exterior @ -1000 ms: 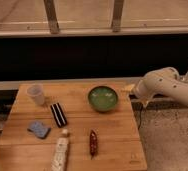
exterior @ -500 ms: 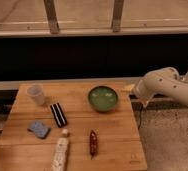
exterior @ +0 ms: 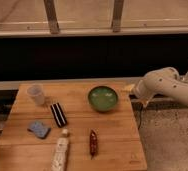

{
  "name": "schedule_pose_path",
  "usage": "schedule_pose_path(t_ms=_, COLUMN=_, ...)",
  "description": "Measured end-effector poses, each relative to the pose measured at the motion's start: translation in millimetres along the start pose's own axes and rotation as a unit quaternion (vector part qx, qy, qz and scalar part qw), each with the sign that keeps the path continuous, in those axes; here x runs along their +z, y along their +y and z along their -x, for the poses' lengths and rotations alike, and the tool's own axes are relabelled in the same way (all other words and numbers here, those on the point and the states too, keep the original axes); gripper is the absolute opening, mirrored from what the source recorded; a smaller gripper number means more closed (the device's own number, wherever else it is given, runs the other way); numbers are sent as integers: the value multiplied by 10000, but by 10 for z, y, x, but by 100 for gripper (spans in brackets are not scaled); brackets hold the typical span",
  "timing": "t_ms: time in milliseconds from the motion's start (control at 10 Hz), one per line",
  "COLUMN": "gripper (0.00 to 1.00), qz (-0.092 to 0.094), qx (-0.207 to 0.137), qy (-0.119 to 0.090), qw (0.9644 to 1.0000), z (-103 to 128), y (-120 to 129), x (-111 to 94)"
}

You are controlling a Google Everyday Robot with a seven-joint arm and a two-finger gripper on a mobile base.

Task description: Pick up the ceramic bowl

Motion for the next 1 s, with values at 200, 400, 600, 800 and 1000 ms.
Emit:
schedule_pose_path(t_ms=200, gripper=80, qz=0, qx=0, qy=0, qw=10000, z=0, y=0, x=0)
schedule_pose_path(t_ms=400, gripper=80, qz=0, qx=0, qy=0, qw=10000, z=0, y=0, x=0)
schedule_pose_path(t_ms=600, gripper=80, qz=0, qx=0, qy=0, qw=10000, z=0, y=0, x=0)
schedule_pose_path(t_ms=800, gripper=80, qz=2, qx=-12, qy=-8, qw=10000, z=-1, y=0, x=-2)
schedule_pose_path(t_ms=1000, gripper=80, qz=-13, qx=-184, qy=-1, qw=9998, z=-9, y=31, x=-9)
